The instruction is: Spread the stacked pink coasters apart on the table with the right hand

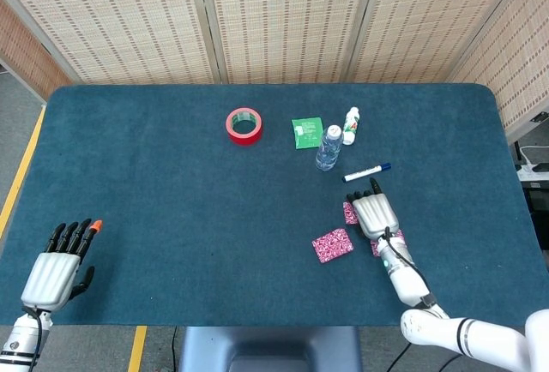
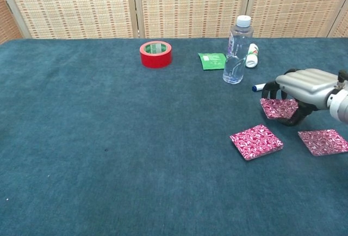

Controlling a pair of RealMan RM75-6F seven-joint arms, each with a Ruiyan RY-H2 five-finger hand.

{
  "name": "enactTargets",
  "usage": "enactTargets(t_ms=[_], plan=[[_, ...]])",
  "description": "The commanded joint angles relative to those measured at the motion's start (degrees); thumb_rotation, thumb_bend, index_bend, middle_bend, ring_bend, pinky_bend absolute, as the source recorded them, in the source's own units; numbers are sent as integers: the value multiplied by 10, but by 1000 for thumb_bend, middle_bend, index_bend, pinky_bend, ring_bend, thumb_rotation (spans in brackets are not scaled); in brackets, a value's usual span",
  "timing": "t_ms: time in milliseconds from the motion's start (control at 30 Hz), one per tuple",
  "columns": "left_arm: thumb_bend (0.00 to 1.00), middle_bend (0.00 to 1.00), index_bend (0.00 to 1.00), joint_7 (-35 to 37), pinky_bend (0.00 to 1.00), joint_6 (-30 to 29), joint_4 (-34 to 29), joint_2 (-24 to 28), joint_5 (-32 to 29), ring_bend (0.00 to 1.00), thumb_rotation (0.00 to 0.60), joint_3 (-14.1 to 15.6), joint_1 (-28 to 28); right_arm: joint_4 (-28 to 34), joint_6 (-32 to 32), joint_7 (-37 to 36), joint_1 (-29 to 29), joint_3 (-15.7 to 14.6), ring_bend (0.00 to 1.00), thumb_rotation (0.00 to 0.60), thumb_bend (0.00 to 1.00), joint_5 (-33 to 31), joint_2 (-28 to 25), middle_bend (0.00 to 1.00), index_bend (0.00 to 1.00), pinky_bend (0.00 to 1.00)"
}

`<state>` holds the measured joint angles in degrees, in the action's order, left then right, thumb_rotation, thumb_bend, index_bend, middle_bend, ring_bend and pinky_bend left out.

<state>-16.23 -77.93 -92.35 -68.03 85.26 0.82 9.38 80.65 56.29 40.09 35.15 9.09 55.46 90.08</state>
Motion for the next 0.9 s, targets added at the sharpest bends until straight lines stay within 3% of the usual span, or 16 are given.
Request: enactTargets(t_ms=[33, 100, 167, 500, 633, 767, 900], plan=[[453, 0, 0, 0, 45, 3, 1, 0, -2, 0, 600, -1, 2, -1, -8, 7, 6, -2, 268, 600, 286, -14, 1, 341, 125, 0], [453, 0, 0, -1, 44, 5, 1, -1, -3, 0, 600, -2, 3, 5, -14, 18, 9, -7, 197, 600, 286, -31, -6, 238, 13, 0], [454, 0, 0, -3, 45, 6, 2, -2, -4, 0, 600, -1, 3, 15, -18, 30, 14, -10, 158, 600, 286, -45, -13, 192, 0, 0], [454, 0, 0, -4, 45, 0, 1, -3, -3, 0, 600, -2, 1, 75, 18, 9, -1, -27, 149, 600, 286, -33, -63, 181, 0, 0], [454, 0, 0, 6, 45, -13, 1, -1, 5, 0, 600, -3, -2, 148, 82, -50, -51, -51, 85, 600, 286, 35, -116, 144, 0, 0], [454, 0, 0, 23, 45, -33, 17, -8, 30, 0, 600, -4, -3, 217, 156, -123, -122, -101, 0, 600, 286, 122, -182, 26, 0, 0], [455, 0, 0, 38, 43, -46, 35, -17, 50, 0, 600, -3, -3, 215, 256, -177, -193, -139, 0, 600, 285, 211, -199, 0, 0, 0]])
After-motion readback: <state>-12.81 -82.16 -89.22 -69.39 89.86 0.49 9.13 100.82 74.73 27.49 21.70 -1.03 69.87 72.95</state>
